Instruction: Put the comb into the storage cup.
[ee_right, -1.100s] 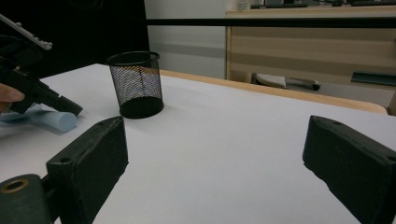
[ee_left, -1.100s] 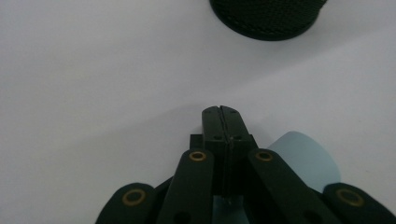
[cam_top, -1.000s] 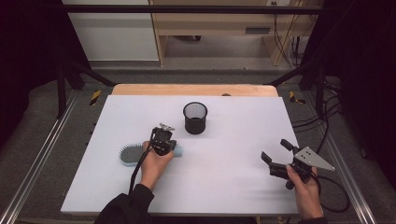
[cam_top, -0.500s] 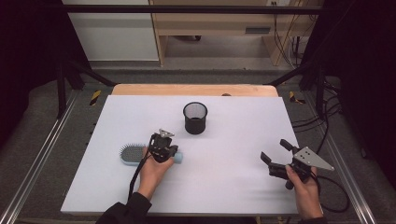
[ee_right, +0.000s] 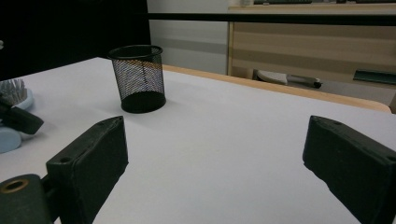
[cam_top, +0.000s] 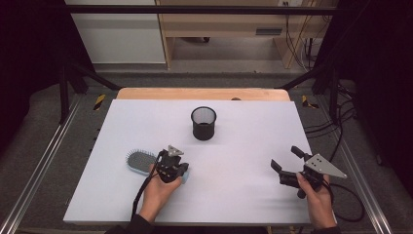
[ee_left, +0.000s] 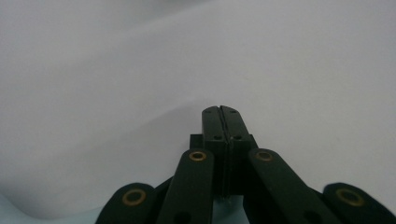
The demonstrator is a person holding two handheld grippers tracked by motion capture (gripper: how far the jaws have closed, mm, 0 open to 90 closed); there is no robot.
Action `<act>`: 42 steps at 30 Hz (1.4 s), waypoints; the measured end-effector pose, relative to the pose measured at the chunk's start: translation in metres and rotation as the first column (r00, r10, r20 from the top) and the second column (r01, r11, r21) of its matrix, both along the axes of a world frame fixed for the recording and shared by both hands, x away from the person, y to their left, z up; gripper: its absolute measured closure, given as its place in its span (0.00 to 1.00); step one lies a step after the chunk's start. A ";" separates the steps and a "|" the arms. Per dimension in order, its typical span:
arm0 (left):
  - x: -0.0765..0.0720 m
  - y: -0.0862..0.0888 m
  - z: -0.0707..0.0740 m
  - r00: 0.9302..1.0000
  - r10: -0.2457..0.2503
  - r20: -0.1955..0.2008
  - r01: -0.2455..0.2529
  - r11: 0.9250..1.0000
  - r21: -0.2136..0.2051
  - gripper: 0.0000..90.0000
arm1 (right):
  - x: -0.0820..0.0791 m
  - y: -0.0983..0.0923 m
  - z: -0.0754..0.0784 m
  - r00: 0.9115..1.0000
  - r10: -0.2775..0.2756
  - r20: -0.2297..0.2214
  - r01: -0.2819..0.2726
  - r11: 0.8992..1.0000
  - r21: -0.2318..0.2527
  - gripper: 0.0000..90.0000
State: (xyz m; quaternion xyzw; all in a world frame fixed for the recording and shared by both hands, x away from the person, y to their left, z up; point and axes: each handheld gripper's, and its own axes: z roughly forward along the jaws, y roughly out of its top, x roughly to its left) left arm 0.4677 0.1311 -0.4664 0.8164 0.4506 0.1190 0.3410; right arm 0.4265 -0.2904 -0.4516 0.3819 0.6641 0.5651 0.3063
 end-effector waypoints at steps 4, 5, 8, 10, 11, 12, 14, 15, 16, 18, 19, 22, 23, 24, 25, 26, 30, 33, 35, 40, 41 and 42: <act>-0.015 0.006 0.000 1.000 -0.021 -0.009 0.021 1.000 0.001 1.00 | 0.000 0.001 0.001 1.000 0.003 0.001 -0.003 1.000 -0.004 0.08; -0.019 0.009 0.000 1.000 -0.025 -0.010 0.025 1.000 -0.006 1.00 | 0.000 0.001 0.001 1.000 0.005 0.001 -0.005 1.000 -0.004 0.08; -0.025 0.013 0.001 0.999 -0.034 -0.016 0.034 0.999 -0.009 1.00 | 0.001 0.001 0.000 1.000 0.006 -0.003 -0.006 1.000 -0.009 0.08; -0.035 0.019 0.001 0.999 -0.046 -0.019 0.046 0.999 0.003 1.00 | 0.001 0.001 0.000 1.000 0.005 -0.004 -0.005 1.000 -0.009 0.08; -0.037 0.022 0.001 0.999 -0.047 -0.017 0.047 0.999 0.014 1.00 | 0.001 0.001 0.000 1.000 0.005 -0.005 -0.005 1.000 -0.008 0.08; -0.040 0.025 0.002 0.999 -0.043 -0.013 0.044 0.999 0.023 1.00 | 0.001 0.001 0.000 1.000 0.003 -0.004 -0.003 1.000 -0.007 0.08; -0.044 0.033 0.002 0.999 -0.039 -0.014 0.039 0.999 0.030 1.00 | 0.000 0.001 0.000 1.000 0.004 -0.005 -0.004 1.000 -0.007 0.08; -0.048 0.039 0.002 0.999 -0.039 -0.014 0.040 0.998 0.040 1.00 | 0.000 0.001 0.000 1.000 0.002 -0.004 -0.002 1.000 -0.007 0.08; -0.050 0.042 0.002 0.999 -0.039 -0.016 0.039 0.998 0.043 1.00 | 0.000 0.001 0.000 1.000 0.002 -0.004 -0.002 1.000 -0.007 0.08; -0.055 0.051 0.002 0.999 -0.034 -0.022 0.035 0.998 0.050 1.00 | 0.000 0.001 0.000 1.000 0.002 -0.004 -0.002 1.000 -0.009 0.08; -0.058 0.055 0.002 0.999 -0.033 -0.024 0.034 0.998 0.051 1.00 | 0.000 0.001 0.000 1.000 0.002 -0.006 -0.002 1.000 -0.010 0.07; -0.064 0.068 0.002 0.999 -0.026 -0.026 0.028 0.997 0.071 1.00 | 0.000 0.002 -0.001 1.000 0.002 -0.007 -0.002 1.000 -0.013 0.08; -0.066 0.073 0.002 0.999 -0.023 -0.023 0.025 0.996 0.084 1.00 | 0.000 0.002 -0.001 1.000 0.002 -0.007 -0.002 1.000 -0.013 0.07; -0.068 0.078 0.002 0.999 -0.020 -0.029 0.023 0.995 0.094 1.00 | 0.000 0.002 -0.001 1.000 0.001 -0.008 -0.001 1.000 -0.012 0.07; -0.070 0.083 0.001 0.999 -0.015 -0.032 0.018 0.995 0.097 1.00 | 0.000 0.002 -0.001 1.000 0.000 -0.008 0.000 1.000 -0.011 0.07; -0.072 0.090 0.001 0.999 -0.009 -0.037 0.013 0.995 0.096 1.00 | 0.000 0.002 -0.001 1.000 0.000 -0.009 0.000 1.000 -0.009 0.07; -0.079 0.109 0.003 0.999 0.018 -0.038 -0.013 0.994 0.111 1.00 | 0.001 0.002 -0.001 1.000 0.000 -0.013 -0.001 1.000 -0.013 0.07; -0.083 0.124 0.003 0.999 0.037 -0.039 -0.033 0.993 0.115 1.00 | 0.001 0.003 -0.001 1.000 0.001 -0.013 -0.002 1.000 -0.014 0.07; -0.083 0.131 0.003 0.998 0.050 -0.041 -0.045 0.992 0.114 1.00 | 0.001 0.003 -0.002 1.000 0.004 -0.013 -0.004 1.000 -0.018 0.07; -0.080 0.153 0.005 0.995 0.101 -0.024 -0.097 0.987 0.124 1.00 | 0.000 0.003 -0.001 1.000 0.004 -0.013 -0.004 1.000 -0.017 0.07; -0.080 0.156 0.005 0.994 0.107 -0.022 -0.103 0.986 0.129 1.00 | 0.000 0.003 -0.001 1.000 0.003 -0.014 -0.004 1.000 -0.017 0.07; -0.079 0.160 0.005 0.993 0.115 -0.018 -0.112 0.985 0.131 1.00 | 0.001 0.003 -0.002 1.000 0.005 -0.015 -0.005 1.000 -0.018 0.07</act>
